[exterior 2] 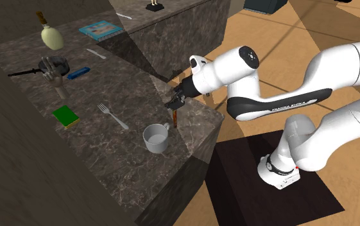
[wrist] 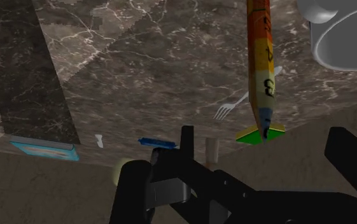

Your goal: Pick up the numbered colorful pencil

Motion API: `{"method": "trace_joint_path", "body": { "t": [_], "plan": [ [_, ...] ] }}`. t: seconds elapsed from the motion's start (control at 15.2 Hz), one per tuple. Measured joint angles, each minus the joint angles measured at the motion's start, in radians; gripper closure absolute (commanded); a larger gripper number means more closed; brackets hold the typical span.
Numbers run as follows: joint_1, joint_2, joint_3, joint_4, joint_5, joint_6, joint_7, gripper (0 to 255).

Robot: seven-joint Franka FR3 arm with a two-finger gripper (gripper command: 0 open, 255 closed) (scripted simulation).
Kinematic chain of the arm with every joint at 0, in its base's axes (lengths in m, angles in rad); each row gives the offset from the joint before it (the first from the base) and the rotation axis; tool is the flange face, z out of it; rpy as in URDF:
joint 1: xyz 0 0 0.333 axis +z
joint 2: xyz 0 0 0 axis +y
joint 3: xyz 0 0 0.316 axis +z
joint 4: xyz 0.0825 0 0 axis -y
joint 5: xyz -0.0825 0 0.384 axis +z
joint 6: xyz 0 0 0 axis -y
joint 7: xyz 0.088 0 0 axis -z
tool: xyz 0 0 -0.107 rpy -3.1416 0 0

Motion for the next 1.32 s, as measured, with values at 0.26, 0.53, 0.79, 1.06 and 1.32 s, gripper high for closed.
{"method": "trace_joint_path", "body": {
  "t": [0.26, 0.53, 0.79, 1.06, 1.32],
  "plan": [
    [-0.023, 0.021, 0.011, -0.033, -0.025, 0.061, 0.029, 0],
    [-0.035, 0.027, 0.019, -0.057, -0.039, 0.092, 0.045, 255],
    [-0.036, 0.027, 0.019, -0.058, -0.04, 0.095, 0.046, 255],
    [-0.036, 0.027, 0.02, -0.058, -0.041, 0.095, 0.047, 255],
    [-0.024, 0.015, 0.014, -0.04, -0.028, 0.063, 0.034, 255]
  ]
}}
